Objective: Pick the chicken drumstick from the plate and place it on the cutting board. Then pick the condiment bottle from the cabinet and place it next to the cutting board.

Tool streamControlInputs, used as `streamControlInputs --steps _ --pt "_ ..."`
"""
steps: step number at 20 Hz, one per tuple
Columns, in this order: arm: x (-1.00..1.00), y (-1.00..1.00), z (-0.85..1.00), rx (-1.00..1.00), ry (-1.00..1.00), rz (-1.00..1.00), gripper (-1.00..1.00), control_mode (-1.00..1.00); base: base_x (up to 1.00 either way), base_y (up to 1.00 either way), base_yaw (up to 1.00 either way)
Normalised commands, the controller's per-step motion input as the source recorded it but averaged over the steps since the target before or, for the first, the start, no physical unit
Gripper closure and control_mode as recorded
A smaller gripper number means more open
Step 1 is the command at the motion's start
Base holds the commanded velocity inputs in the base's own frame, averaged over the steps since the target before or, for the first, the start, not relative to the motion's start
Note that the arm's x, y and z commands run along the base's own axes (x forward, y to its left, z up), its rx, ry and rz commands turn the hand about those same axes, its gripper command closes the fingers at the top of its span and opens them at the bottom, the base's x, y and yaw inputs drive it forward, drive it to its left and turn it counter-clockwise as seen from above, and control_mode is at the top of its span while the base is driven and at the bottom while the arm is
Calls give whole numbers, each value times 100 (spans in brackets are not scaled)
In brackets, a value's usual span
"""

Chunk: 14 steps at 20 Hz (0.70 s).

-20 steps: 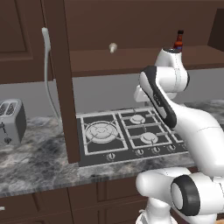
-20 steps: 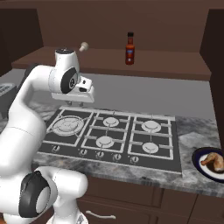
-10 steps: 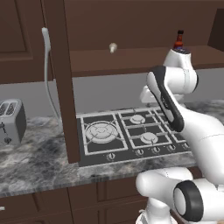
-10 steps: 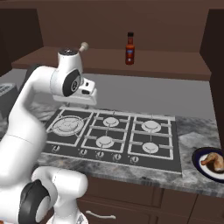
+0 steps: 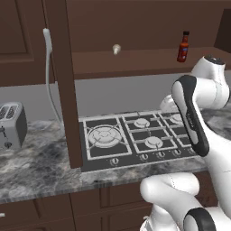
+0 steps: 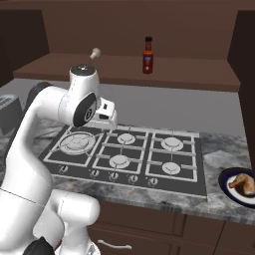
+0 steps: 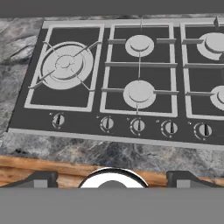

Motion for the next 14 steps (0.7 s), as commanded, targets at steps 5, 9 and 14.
streamControlInputs --steps 5,9,14 --pt "-53 -11 0 0 -8 1 -100 -100 0 0 0" --pt "-50 -8 0 0 -7 0 -100 -100 0 0 0" --pt "-46 -11 0 0 -2 0 -100 -100 0 0 0"
